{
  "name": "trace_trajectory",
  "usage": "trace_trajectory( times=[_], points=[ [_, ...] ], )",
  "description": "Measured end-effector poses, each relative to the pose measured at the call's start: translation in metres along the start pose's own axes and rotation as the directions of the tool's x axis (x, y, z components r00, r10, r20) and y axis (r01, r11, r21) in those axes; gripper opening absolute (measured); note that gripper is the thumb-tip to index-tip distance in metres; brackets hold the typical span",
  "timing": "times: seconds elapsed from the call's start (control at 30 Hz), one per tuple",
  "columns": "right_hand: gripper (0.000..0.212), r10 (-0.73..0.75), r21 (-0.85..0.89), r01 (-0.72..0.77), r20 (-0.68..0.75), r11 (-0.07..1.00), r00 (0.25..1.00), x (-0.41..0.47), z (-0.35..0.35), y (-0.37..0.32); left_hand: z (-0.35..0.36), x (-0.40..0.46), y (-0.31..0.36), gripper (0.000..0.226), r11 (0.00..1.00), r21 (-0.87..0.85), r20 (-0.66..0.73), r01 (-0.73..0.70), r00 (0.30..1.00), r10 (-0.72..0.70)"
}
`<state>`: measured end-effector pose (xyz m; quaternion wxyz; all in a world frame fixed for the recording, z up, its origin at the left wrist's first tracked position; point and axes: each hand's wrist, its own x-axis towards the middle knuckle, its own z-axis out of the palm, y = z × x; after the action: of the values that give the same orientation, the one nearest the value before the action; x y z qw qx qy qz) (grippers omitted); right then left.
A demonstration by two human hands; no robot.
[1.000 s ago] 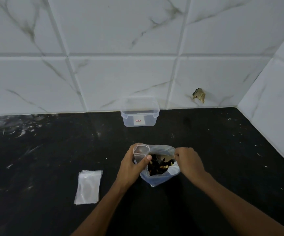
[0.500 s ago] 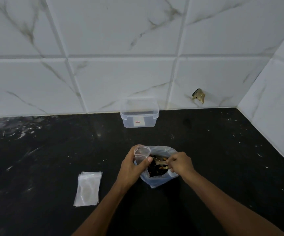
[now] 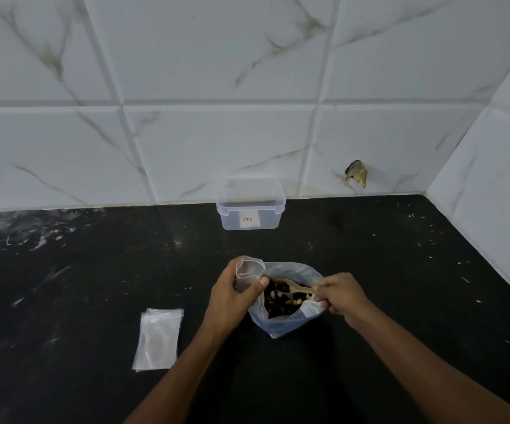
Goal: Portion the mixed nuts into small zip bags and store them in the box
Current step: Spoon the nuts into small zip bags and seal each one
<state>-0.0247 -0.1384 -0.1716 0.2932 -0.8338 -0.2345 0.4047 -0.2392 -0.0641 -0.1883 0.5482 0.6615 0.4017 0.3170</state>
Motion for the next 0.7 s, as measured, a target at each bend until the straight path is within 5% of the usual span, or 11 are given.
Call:
trace_trajectory(
  times=[0.5,0.6,0.7],
  points=[
    [0.010,-0.198,0.110,0.193,0.036,0.975,0.980,-0.056,-0.059,-0.065,0.010,0.017,0.009,0.040,0.993,0.070,-0.012,-0.089,0.996,0.091],
    [0.010,-0.312,0.002,0.312,0.027,0.950,0.950,-0.064,-0.057,-0.080,0.015,0.022,0.007,0.047,0.989,0.103,-0.004,-0.103,0.995,0.104],
    [0.011,-0.466,-0.296,0.439,-0.021,0.848,0.885,-0.072,-0.045,-0.086,0.019,0.023,0.009,0.045,0.990,0.084,0.007,-0.115,0.993,0.114]
  ],
)
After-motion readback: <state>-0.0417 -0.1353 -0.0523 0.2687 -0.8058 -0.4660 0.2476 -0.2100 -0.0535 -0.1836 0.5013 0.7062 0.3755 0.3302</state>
